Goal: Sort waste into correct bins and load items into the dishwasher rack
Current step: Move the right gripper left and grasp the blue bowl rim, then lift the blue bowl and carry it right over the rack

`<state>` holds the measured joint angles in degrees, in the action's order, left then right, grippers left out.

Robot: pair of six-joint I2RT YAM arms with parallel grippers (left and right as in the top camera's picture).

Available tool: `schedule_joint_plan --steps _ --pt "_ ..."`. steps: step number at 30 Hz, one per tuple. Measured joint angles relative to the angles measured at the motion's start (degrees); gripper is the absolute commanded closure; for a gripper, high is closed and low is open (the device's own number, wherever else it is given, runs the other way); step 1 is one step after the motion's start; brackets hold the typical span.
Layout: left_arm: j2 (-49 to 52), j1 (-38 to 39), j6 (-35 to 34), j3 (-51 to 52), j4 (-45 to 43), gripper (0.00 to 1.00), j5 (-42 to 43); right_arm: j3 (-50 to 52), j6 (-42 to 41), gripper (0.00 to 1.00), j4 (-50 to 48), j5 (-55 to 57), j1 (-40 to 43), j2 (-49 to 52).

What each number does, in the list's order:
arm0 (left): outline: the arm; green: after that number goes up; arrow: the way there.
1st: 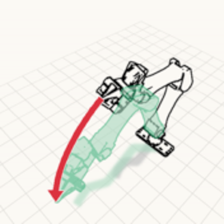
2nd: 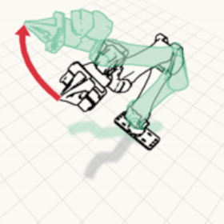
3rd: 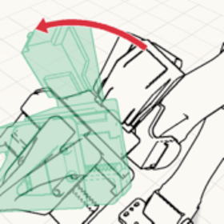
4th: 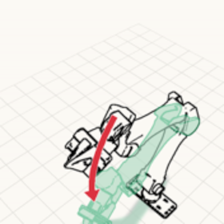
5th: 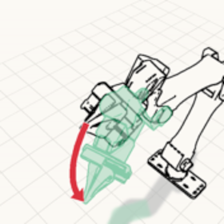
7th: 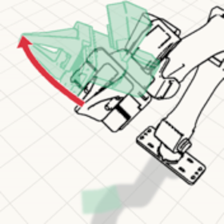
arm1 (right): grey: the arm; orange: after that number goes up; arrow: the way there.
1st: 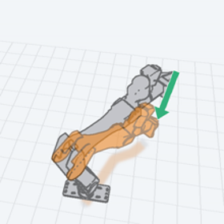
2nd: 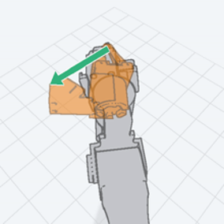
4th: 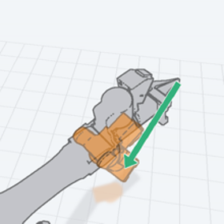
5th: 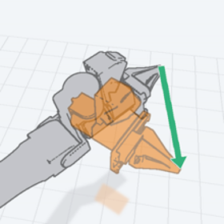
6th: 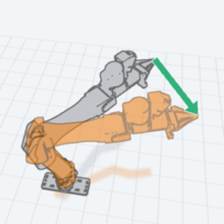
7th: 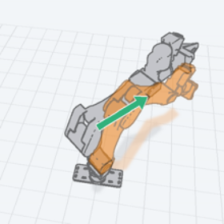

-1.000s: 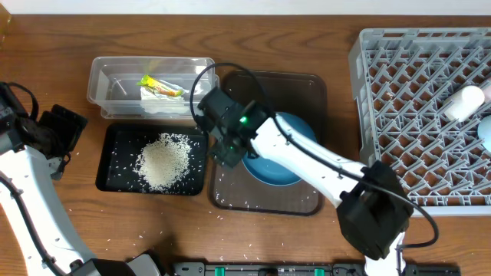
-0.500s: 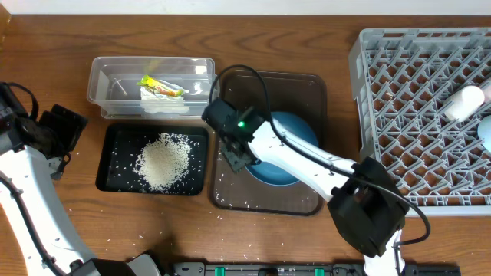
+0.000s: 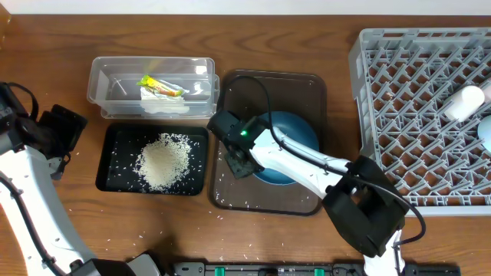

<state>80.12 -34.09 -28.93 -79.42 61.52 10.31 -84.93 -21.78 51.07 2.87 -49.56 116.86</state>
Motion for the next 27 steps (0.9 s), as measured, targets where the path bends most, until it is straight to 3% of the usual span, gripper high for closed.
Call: schedule_joint_plan --steps 1,16,20,27 --pt "0.0 0.0 0.0 0.0 0.0 0.09 0.0 0.0 0.0 0.99 0.0 -0.1 0.0 0.0" --pt "0.0 0.0 0.0 0.0 0.0 0.1 0.0 -2.5 3.2 0.99 2.1 1.3 2.1 -3.7" --pt "0.0 0.0 0.0 0.0 0.0 0.09 0.0 -5.7 6.4 0.99 2.0 0.2 8.1 -10.5" --pt "0.0 0.0 0.0 0.0 0.0 0.1 0.0 -8.1 12.5 0.99 0.5 -4.0 27.0 -26.1"
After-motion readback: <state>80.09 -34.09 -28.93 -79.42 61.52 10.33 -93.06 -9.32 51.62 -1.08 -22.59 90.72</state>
